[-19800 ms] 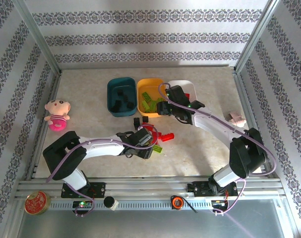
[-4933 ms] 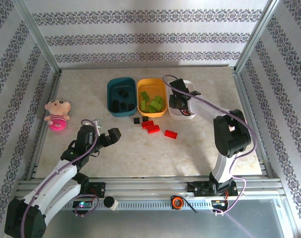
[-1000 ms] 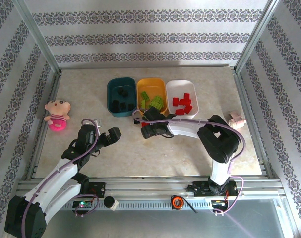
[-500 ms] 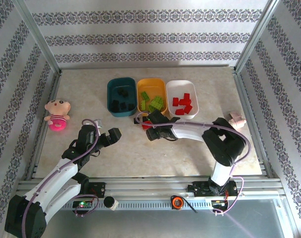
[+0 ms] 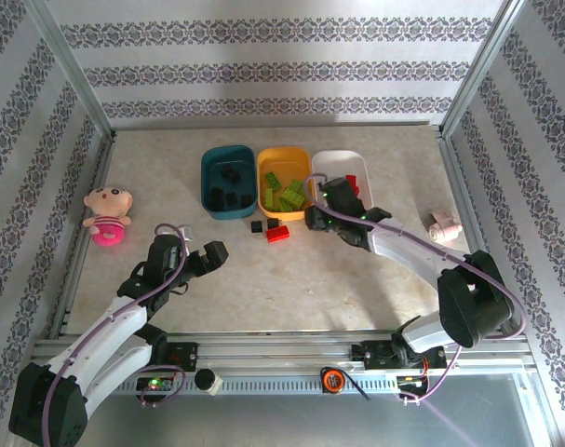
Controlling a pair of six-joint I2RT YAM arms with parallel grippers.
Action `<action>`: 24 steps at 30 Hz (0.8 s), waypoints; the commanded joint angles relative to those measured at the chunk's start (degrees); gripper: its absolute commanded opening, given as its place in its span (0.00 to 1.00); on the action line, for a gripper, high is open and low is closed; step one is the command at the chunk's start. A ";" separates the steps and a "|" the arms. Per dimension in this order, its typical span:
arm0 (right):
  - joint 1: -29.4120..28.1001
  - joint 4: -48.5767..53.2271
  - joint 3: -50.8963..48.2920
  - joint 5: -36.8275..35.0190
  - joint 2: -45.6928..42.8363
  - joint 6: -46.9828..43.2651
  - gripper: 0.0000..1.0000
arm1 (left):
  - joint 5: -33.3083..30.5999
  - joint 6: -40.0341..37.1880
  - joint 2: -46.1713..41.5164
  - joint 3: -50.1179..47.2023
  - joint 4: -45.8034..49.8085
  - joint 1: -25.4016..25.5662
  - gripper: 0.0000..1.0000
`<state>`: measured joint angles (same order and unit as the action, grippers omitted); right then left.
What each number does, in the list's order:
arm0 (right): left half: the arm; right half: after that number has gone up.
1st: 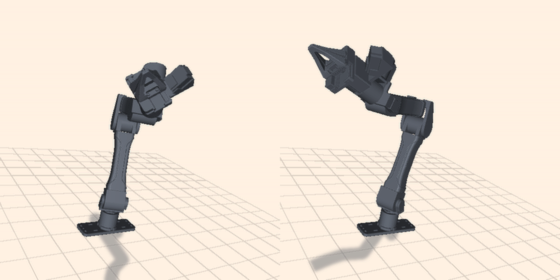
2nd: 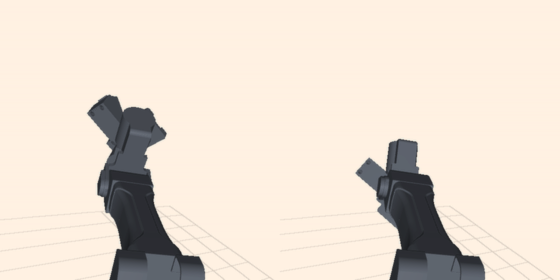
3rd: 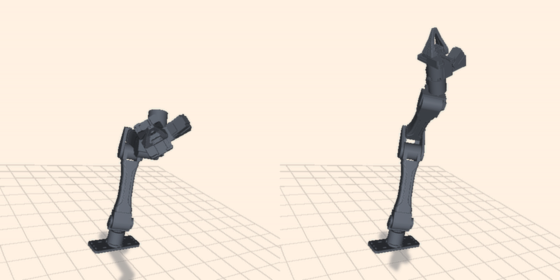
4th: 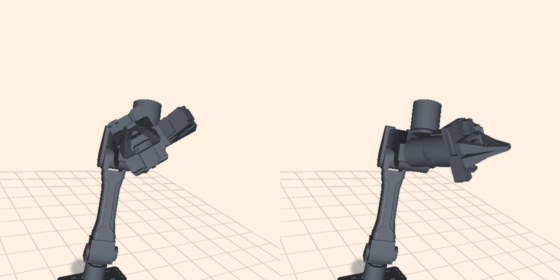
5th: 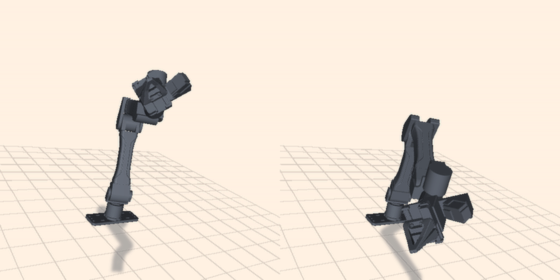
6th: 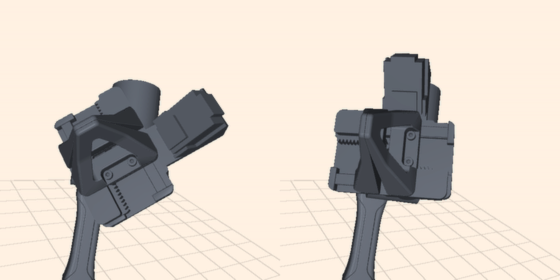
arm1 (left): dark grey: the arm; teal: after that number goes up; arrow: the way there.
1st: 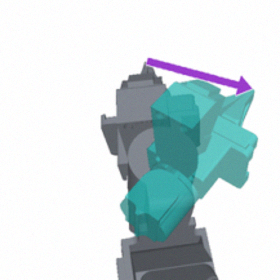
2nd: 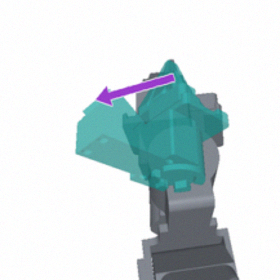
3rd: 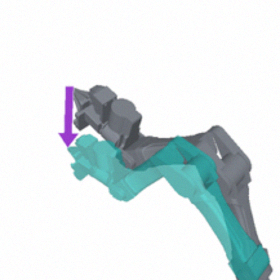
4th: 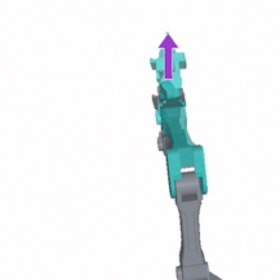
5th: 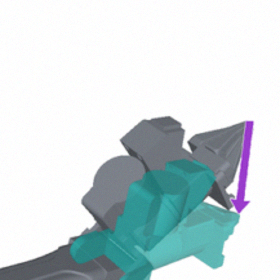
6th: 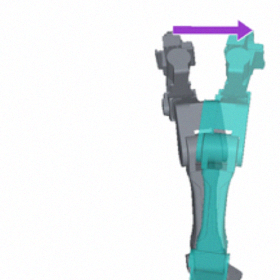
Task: Sort the legos into containers by color
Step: Place the lego in the container, then pick up the lego from the center of the table.
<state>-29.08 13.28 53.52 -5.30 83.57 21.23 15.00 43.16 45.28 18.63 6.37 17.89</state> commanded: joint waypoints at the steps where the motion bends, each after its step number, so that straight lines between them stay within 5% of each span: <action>1: 5.07 1.22 5.33 -2.80 3.70 1.96 0.49 | 0.58 0.07 -0.11 0.15 -1.01 0.03 1.00; 5: 8.95 2.49 11.49 -3.72 11.41 2.03 0.55 | 0.67 -0.04 -0.14 0.46 -0.58 0.00 1.00; 10: 10.46 4.80 16.91 -3.54 17.62 3.23 0.83 | 0.99 -0.43 -0.28 0.86 0.44 0.01 1.00; 13: 9.46 4.24 16.83 -3.03 16.52 3.25 0.89 | 0.99 -0.61 -0.62 1.18 0.78 -0.01 1.00; 24: -9.08 -3.06 6.57 0.10 7.40 -5.67 0.97 | -0.37 -0.88 -0.72 0.62 0.07 0.01 1.00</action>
<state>-35.03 12.03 63.20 -6.83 91.26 19.00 14.98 43.13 45.25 18.65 6.42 17.89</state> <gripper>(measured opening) 0.959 0.997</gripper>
